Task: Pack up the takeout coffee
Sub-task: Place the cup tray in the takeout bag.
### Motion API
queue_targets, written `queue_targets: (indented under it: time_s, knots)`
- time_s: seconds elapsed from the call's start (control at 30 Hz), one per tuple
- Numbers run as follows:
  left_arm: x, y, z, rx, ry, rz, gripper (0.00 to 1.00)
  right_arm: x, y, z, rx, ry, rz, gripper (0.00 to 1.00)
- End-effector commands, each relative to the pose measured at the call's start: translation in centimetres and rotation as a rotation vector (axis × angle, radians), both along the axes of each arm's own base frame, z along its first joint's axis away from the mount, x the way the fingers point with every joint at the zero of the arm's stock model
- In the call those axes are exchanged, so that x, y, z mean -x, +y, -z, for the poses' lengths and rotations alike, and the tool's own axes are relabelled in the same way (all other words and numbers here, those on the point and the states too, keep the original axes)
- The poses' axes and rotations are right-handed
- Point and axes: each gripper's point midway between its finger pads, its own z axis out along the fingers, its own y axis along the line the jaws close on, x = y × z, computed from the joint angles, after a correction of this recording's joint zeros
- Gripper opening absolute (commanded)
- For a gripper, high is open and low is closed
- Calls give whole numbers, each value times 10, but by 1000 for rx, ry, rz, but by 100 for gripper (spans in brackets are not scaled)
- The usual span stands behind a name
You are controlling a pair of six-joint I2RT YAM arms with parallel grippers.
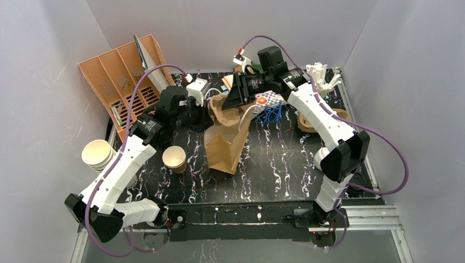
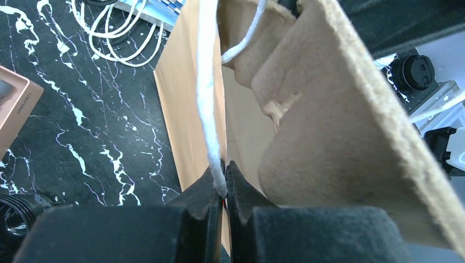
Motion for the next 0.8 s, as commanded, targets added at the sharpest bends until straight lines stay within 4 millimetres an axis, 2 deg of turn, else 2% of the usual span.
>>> queue_targets:
  time_s: [0.0, 0.23, 0.43, 0.57, 0.7, 0.77]
  knots:
    - [2, 0, -14, 27, -33, 17, 1, -10, -14, -1, 110, -132, 5, 34]
    - [-2, 0, -7, 16, -16, -2, 1, -24, -38, 20, 287, -239, 101, 35]
    - [-3, -8, -5, 42, 0, 21, 1, -29, -48, 37, 414, -330, 177, 35]
    - [-3, -13, -4, 57, 9, 30, 1, -25, -44, 42, 478, -450, 201, 36]
    - [-6, -13, -4, 63, 10, 16, 1, -7, -30, 45, 503, -587, 190, 36]
    - [-8, -12, -4, 63, 13, -3, 1, -3, -30, 51, 527, -635, 211, 36]
